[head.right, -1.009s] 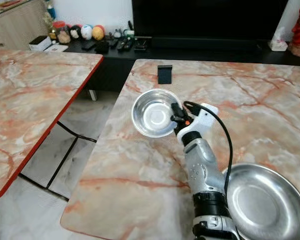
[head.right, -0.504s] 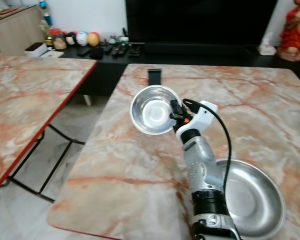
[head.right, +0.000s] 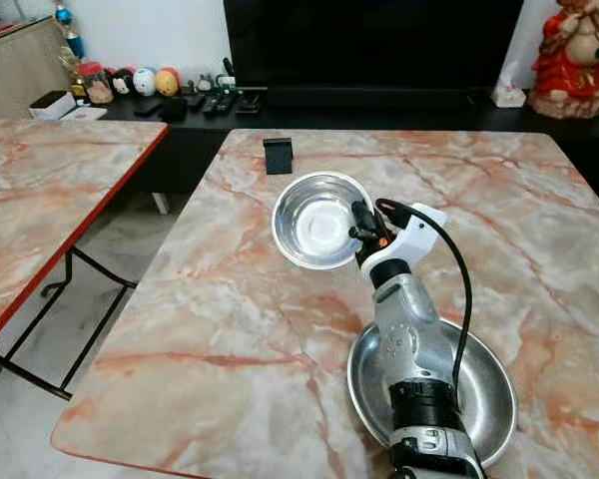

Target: Setting the table

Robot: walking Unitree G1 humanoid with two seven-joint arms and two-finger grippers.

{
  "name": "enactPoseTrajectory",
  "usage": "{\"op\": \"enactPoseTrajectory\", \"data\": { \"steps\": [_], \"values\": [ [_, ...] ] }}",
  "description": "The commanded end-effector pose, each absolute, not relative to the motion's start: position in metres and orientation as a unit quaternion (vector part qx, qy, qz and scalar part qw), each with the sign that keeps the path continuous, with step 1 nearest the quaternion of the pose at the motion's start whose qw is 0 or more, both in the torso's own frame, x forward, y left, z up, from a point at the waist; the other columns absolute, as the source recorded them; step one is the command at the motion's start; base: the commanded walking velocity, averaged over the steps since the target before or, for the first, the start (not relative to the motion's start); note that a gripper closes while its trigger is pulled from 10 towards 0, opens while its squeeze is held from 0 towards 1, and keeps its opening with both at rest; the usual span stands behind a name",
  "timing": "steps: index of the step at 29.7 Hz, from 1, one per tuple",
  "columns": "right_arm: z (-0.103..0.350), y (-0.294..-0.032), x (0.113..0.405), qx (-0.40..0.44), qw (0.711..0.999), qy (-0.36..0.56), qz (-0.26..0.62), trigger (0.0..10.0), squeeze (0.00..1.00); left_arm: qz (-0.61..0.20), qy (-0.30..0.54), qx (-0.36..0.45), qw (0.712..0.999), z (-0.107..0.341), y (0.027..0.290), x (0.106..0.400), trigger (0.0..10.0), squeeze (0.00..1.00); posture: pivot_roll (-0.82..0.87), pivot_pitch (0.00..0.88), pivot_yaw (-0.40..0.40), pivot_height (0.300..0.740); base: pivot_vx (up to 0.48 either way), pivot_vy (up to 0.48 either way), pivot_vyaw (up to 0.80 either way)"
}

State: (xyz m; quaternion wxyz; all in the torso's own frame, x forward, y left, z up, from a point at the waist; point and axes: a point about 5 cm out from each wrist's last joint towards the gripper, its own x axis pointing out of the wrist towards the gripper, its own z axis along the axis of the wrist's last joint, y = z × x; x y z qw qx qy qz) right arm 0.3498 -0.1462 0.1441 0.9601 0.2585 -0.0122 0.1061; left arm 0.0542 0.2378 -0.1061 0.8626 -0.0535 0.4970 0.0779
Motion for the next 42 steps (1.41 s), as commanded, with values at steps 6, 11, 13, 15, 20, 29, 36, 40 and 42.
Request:
{"op": "enactPoseTrajectory", "data": {
  "steps": [6,11,13,15,20,29,36,40,42],
  "values": [
    [0.1514,-0.1441,0.3520,0.255,0.960,-0.025,0.109,10.0,0.00,0.084,0.500,-0.052,0.860,-0.1052,0.2434,0.0521,10.0,0.00,-0.11,0.000,0.046,0.740,0.000,0.000,0.00],
    [0.1516,-0.1459,0.3525,0.255,0.961,-0.027,0.106,10.0,0.00,0.083,0.500,-0.053,0.861,-0.1052,0.2434,0.0520,10.0,0.00,-0.11,0.000,0.046,0.740,-0.170,0.000,0.00],
    [0.1520,-0.1470,0.3527,0.256,0.961,-0.028,0.104,10.0,0.00,0.083,0.500,-0.054,0.861,-0.1052,0.2434,0.0520,10.0,0.00,-0.11,0.000,0.047,0.740,-0.279,0.000,0.00],
    [0.1523,-0.1476,0.3528,0.257,0.961,-0.029,0.103,10.0,0.00,0.083,0.500,-0.054,0.861,-0.1052,0.2434,0.0519,10.0,0.00,-0.11,0.000,0.047,0.740,-0.246,0.000,0.00],
    [0.1527,-0.1480,0.3538,0.259,0.960,-0.026,0.100,10.0,0.00,0.084,0.500,-0.054,0.860,-0.1052,0.2435,0.0516,10.0,0.00,-0.11,0.000,0.048,0.740,-0.304,0.000,-0.09],
    [0.1539,-0.1493,0.3545,0.259,0.961,-0.032,0.091,10.0,0.00,0.084,0.499,-0.053,0.861,-0.1053,0.2432,0.0511,10.0,0.00,-0.11,0.000,0.047,0.740,-0.317,0.000,-0.25],
    [0.1547,-0.1503,0.3550,0.260,0.961,-0.034,0.087,10.0,0.00,0.086,0.499,-0.055,0.861,-0.1053,0.2430,0.0511,10.0,0.00,-0.11,0.000,0.045,0.740,-0.251,0.000,0.00],
    [0.1545,-0.1504,0.3554,0.260,0.961,-0.033,0.085,10.0,0.00,0.086,0.499,-0.055,0.861,-0.1053,0.2431,0.0513,10.0,0.00,-0.11,0.000,0.043,0.740,-0.290,0.000,0.00],
    [0.1545,-0.1504,0.3557,0.261,0.961,-0.032,0.085,10.0,0.00,0.092,0.501,-0.051,0.859,-0.1055,0.2437,0.0508,10.0,0.00,-0.11,0.000,0.042,0.740,0.000,0.000,0.00]
  ]
}}
